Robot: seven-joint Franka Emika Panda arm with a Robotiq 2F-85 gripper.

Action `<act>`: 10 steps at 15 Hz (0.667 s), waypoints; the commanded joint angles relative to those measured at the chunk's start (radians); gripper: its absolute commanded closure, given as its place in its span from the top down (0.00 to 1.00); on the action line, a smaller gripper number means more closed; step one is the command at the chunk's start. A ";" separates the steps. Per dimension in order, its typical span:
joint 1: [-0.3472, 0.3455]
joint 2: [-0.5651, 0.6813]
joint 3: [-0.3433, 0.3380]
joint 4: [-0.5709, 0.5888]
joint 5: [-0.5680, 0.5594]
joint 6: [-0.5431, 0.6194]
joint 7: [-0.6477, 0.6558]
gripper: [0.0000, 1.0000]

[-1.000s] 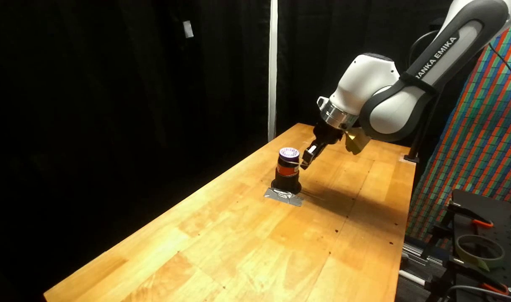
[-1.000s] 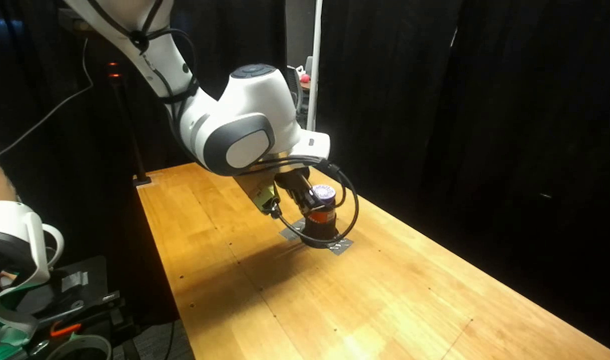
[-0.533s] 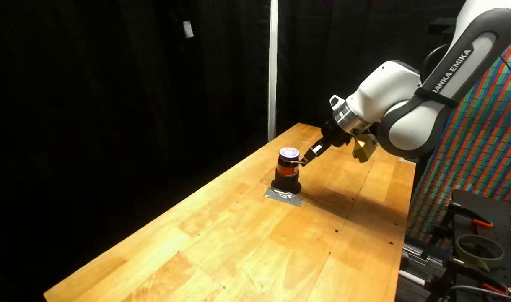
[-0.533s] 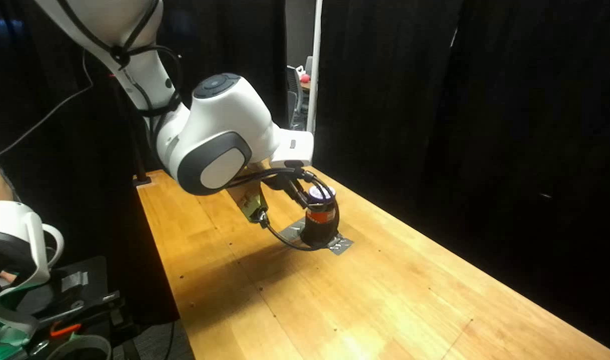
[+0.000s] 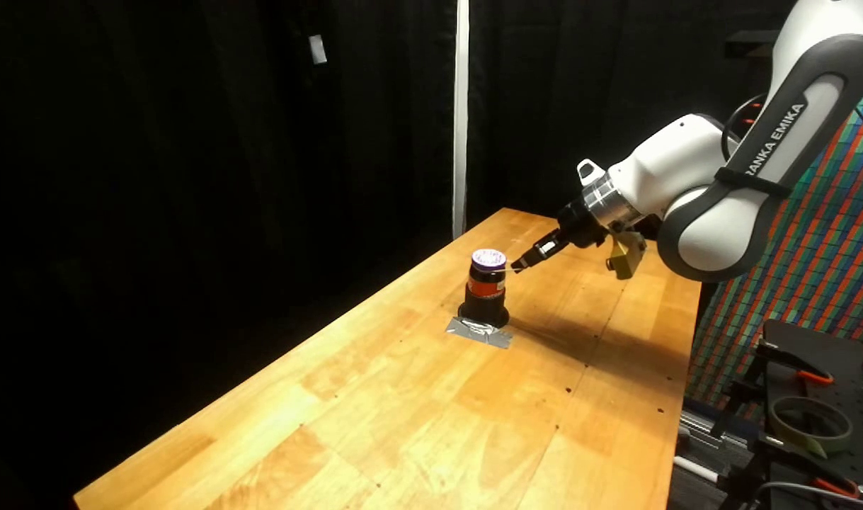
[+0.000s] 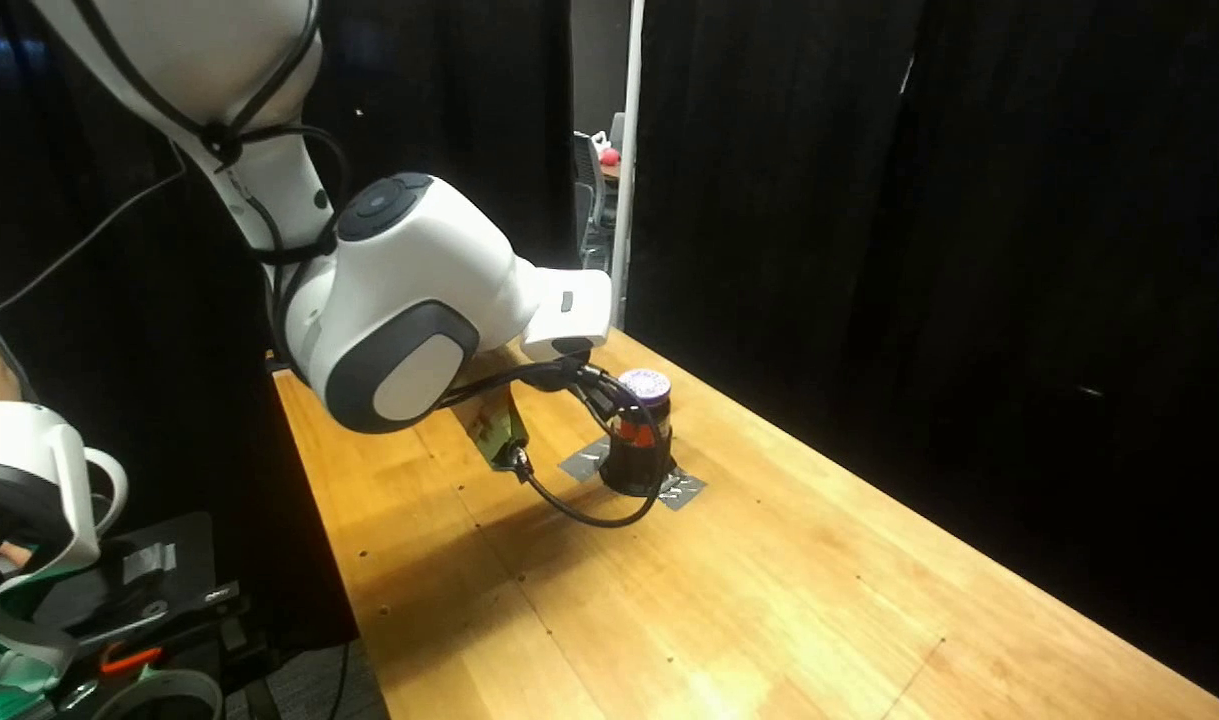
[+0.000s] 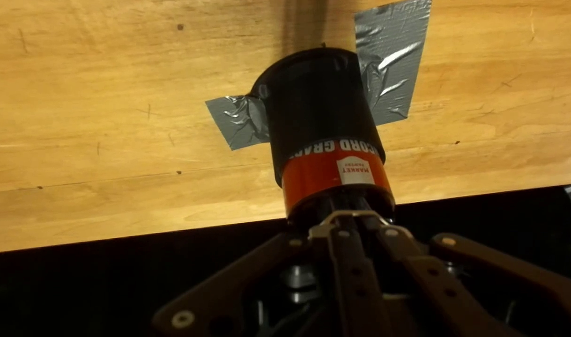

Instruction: Put the rubber band around the brown cup

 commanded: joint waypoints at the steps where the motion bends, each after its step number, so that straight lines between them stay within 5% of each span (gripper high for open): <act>1: -0.026 0.008 0.008 -0.040 -0.051 0.121 0.052 0.08; 10: -0.048 0.051 -0.004 -0.063 -0.113 0.283 0.120 0.09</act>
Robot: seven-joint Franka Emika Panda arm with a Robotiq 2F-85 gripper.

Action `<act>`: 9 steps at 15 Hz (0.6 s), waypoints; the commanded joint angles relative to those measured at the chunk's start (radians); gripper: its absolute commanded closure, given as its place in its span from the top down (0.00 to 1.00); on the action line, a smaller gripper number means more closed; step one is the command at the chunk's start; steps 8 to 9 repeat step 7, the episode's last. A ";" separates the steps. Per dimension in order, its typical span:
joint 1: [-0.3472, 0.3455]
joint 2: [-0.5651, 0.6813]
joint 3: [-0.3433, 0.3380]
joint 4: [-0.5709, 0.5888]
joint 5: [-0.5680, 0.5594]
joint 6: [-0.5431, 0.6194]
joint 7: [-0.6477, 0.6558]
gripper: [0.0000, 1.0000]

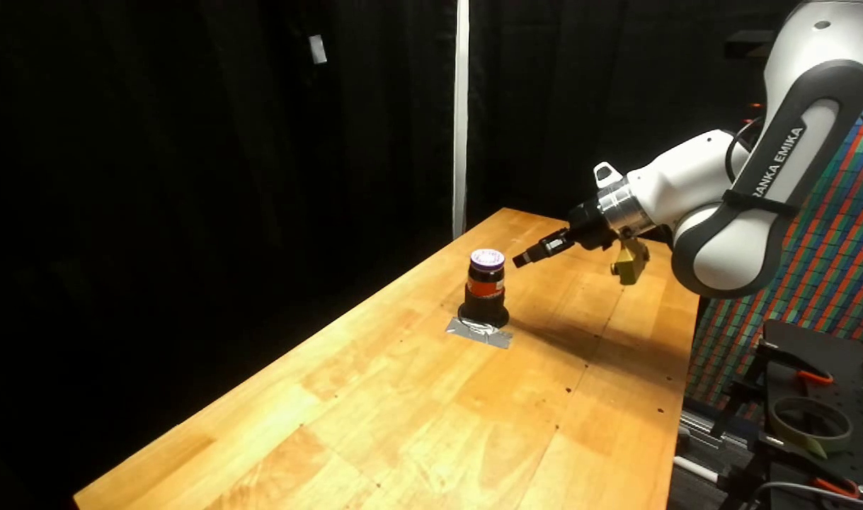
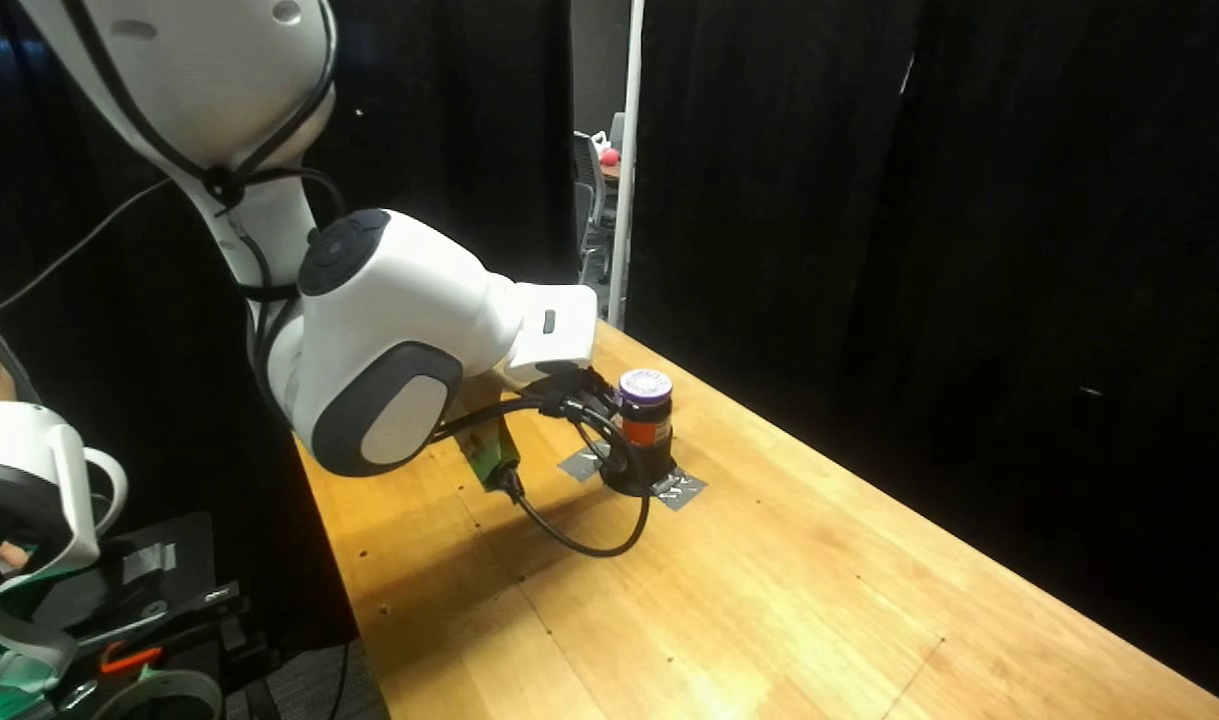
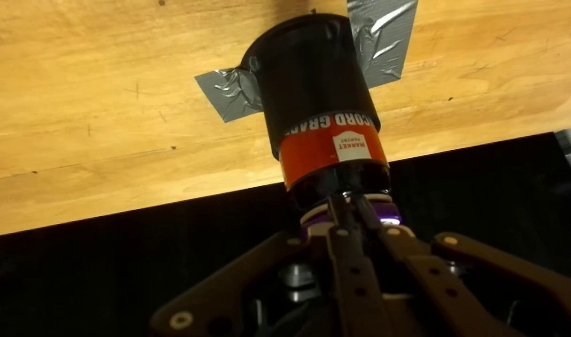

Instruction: Put the rubber band around the brown cup

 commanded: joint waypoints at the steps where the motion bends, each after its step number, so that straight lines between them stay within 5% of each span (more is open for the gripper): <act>1: -0.017 0.003 -0.006 -0.030 -0.039 0.079 0.037 0.09; 3: -0.020 -0.001 -0.007 -0.034 -0.037 0.069 0.048 0.09; 4: -0.029 -0.013 0.000 -0.035 -0.041 0.010 0.075 0.35; 5: 0.000 0.008 -0.014 -0.015 -0.011 0.028 0.035 0.35; 6: -0.001 0.008 -0.014 -0.015 -0.011 0.019 0.038 0.15; 9: -0.001 0.009 -0.014 -0.015 -0.011 0.017 0.037 0.22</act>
